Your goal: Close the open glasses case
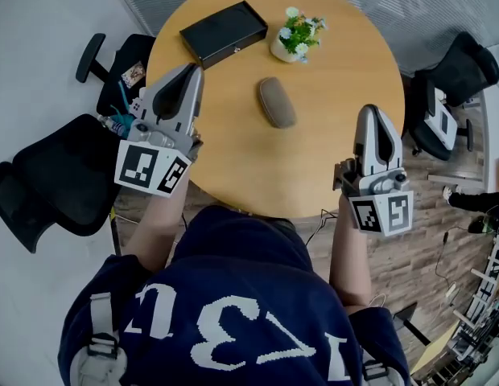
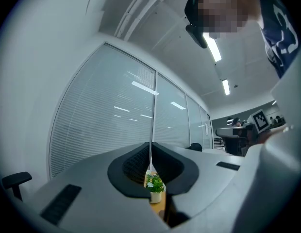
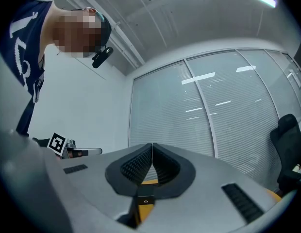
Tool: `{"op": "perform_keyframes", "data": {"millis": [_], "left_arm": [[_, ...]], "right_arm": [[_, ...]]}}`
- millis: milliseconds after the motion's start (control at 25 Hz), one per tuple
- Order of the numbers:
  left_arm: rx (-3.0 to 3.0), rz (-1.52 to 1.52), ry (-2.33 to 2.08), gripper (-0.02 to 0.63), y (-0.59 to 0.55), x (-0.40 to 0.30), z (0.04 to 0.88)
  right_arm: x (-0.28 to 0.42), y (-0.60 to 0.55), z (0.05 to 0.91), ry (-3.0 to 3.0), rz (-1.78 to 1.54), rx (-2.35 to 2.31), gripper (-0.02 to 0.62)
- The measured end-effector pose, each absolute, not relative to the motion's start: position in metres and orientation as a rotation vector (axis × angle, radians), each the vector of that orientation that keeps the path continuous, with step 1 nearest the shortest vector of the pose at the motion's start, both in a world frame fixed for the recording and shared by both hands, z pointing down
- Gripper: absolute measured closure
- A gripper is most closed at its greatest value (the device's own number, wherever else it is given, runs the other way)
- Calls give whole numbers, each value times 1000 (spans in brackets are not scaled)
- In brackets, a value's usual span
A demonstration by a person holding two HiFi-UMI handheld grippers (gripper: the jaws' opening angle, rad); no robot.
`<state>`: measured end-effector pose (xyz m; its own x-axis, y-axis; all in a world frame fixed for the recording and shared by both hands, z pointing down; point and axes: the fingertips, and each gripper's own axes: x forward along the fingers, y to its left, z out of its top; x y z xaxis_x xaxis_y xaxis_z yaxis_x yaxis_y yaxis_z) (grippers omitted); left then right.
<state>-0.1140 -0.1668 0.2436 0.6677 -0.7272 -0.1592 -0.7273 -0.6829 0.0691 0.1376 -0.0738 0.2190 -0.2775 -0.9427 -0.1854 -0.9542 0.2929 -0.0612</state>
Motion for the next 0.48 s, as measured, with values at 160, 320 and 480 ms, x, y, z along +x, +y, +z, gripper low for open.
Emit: {"op": "perform_keyframes", "data": {"millis": [160,320,480], "left_arm": [[-2897,238,1278,582,-175,-111,259],[-2896,218,1323,581,-177,-108,268],[-2885,204,1369,581,-174,-103,277]], "right_arm": [[135,-89,221,2387,70,-1739,569],[129,-101,226,2479,71,-1693,569],[133,-109,230,2521,62,-1664,569]]}}
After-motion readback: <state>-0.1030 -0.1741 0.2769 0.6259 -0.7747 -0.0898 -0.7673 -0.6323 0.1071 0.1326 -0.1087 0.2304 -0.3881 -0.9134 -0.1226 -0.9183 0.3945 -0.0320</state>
